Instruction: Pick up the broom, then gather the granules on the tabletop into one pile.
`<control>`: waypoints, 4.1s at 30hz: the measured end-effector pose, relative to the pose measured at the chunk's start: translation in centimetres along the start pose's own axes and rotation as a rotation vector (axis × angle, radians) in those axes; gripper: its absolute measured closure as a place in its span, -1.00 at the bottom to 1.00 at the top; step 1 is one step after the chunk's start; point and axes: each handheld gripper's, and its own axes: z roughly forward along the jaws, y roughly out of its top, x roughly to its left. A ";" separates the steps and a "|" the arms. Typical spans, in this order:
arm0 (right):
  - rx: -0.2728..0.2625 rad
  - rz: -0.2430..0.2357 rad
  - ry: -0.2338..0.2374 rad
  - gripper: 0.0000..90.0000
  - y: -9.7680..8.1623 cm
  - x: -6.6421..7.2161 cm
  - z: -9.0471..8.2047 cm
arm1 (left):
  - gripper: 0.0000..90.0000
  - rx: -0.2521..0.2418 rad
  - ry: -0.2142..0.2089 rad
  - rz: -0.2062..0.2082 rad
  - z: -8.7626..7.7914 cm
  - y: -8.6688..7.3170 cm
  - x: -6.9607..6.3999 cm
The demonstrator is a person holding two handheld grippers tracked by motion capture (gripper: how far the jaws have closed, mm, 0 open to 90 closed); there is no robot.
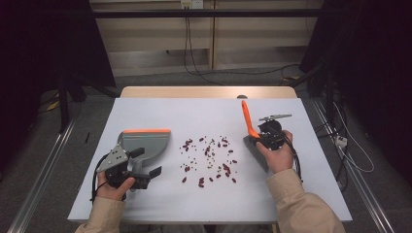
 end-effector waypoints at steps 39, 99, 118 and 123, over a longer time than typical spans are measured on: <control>-0.026 -0.072 -0.041 0.56 -2.4 -0.1 -2.9 | -0.91 -0.003 -0.006 0.004 -0.1 0.2 -0.3; -0.183 -0.186 0.003 0.59 3.1 1.6 1.7 | -0.91 -0.014 0.012 -0.013 -0.7 -0.1 0.3; -0.131 -0.514 0.020 0.59 4.0 3.6 5.5 | -0.91 -0.009 0.012 -0.023 -0.6 -0.3 0.5; -0.122 -0.535 0.078 0.59 3.3 4.3 4.8 | -0.91 -0.008 0.010 -0.022 -0.5 -0.3 0.4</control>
